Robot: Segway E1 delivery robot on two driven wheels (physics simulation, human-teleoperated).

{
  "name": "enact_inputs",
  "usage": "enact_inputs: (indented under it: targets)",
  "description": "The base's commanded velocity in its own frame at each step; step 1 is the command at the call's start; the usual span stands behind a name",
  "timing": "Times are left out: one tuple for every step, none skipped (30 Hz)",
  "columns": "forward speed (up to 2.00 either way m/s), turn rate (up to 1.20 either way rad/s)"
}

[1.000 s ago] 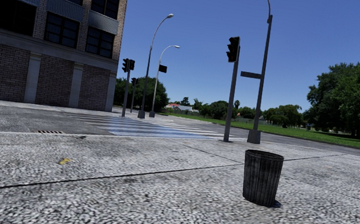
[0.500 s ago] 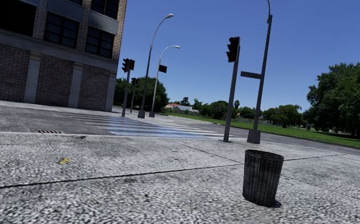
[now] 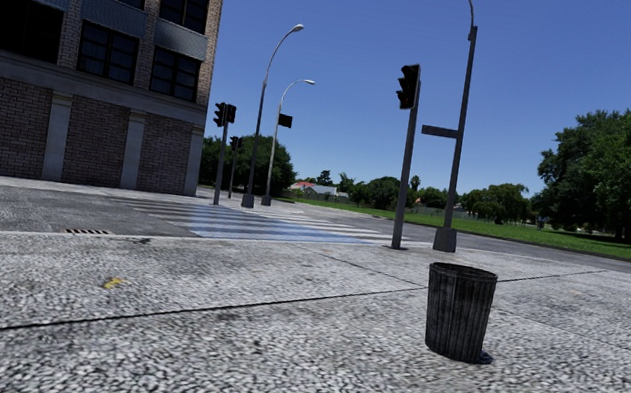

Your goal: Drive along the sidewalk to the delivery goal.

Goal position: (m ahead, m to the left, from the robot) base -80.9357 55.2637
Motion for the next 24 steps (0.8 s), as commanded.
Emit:
enact_inputs:
  targets:
    - [0.00,0.11]
    - [0.00,0.28]
    - [0.00,0.45]
    - [0.00,0.45]
    - [0.00,0.58]
    - [0.00,0.71]
    - [0.00,0.78]
    - [0.00,0.78]
    - [0.00,0.80]
    - [0.00,0.80]
    - [0.00,0.81]
    - [0.00,0.81]
    - [0.00,0.81]
    - [0.00,0.81]
    - [0.00,0.81]
    - [0.00,0.81]
    - [0.00,0.80]
    - [0.00,0.80]
    - [0.00,0.80]
    - [0.00,0.80]
    - [0.00,0.80]
    - [0.00,0.80]
    - [0.00,0.80]
    - [0.00,0.80]
